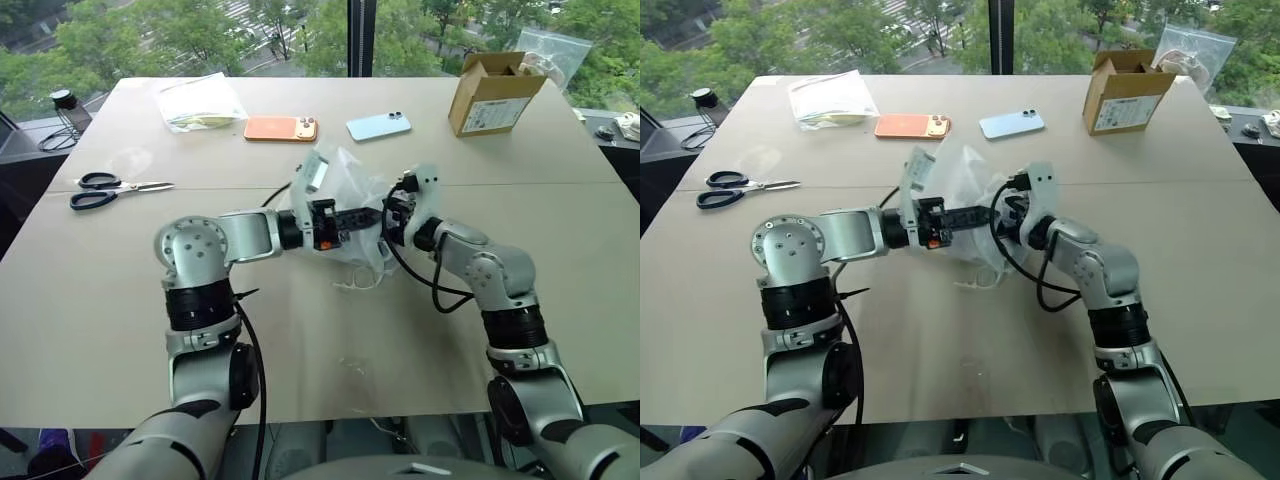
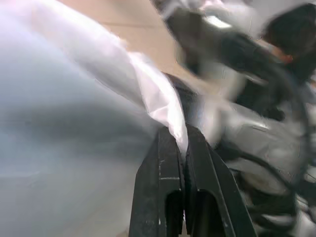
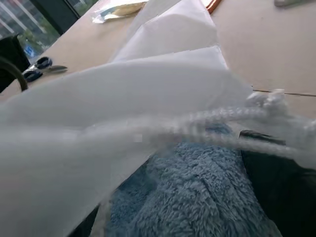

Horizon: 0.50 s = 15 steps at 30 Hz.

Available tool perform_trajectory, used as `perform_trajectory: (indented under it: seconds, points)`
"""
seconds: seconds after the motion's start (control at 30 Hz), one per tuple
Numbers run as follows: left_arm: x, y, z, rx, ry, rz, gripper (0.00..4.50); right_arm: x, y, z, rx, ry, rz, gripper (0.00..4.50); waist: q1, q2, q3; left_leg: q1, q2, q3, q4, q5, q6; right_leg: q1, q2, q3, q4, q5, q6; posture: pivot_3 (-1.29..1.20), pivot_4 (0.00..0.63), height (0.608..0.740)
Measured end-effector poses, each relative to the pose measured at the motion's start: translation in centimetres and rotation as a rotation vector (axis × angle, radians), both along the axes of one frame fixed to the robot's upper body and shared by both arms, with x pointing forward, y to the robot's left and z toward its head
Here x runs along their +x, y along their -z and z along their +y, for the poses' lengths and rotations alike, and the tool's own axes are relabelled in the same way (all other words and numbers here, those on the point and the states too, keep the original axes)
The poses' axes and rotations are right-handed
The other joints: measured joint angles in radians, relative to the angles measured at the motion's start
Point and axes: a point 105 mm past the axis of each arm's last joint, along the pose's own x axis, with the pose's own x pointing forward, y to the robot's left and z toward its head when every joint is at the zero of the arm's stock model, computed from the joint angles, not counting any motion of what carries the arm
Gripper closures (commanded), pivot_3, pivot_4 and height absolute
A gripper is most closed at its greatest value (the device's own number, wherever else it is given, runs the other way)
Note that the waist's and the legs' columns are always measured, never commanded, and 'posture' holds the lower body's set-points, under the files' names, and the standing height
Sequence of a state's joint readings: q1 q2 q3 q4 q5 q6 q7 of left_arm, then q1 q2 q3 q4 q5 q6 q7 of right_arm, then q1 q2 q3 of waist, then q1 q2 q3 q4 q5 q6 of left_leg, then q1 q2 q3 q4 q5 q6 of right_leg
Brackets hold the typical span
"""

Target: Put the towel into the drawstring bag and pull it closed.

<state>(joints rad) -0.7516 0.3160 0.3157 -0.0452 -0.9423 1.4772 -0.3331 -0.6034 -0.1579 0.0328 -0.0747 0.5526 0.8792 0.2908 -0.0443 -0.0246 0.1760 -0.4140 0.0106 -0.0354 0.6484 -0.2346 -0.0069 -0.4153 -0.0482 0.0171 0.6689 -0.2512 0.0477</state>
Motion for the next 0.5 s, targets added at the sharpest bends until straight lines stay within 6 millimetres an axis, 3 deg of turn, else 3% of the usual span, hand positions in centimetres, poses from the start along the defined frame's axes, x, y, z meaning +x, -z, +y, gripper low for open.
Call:
perform_trajectory:
  seconds: [0.1, 0.3, 0.4, 0.5]
  points:
    - [0.6, 0.1, 1.5, 0.019, -0.041, 0.002, 4.5, -0.6, -1.2, -1.1, -0.05, -0.007, -0.046, 0.2, 0.003, 0.0, 0.0, 0.0, 0.0, 0.0, 0.0, 0.0, 0.0, 0.0, 0.0, -0.001, 0.0, 0.0, 0.0, 0.0, 0.15, 0.74]
    - [0.5, 0.1, 1.6, 0.042, -0.005, -0.017, 4.5, -1.5, -1.1, -1.4, -0.135, -0.044, -0.045, 0.2, 0.006, 0.0, 0.0, -0.001, 0.0, 0.0, 0.0, 0.0, 0.0, 0.0, -0.001, -0.001, -0.001, 0.0, 0.0, 0.0, 0.15, 0.74]
    - [0.3, -0.1, 1.5, 0.035, 0.014, -0.027, 4.5, -1.5, 0.1, -0.7, -0.22, -0.066, -0.04, 1.03, 0.002, 0.0, 0.0, 0.0, 0.0, 0.0, 0.0, 0.0, 0.0, 0.0, 0.0, -0.001, -0.001, 0.0, 0.0, 0.0, 0.15, 0.74]
    - [-0.1, -0.2, 0.7, 0.046, 0.052, -0.044, 4.5, -1.0, 2.5, 1.0, -0.333, -0.115, -0.022, 2.36, 0.001, 0.0, 0.0, 0.0, 0.0, 0.0, 0.0, 0.0, 0.0, 0.0, 0.0, -0.001, 0.0, 0.0, 0.0, 0.0, 0.15, 0.74]
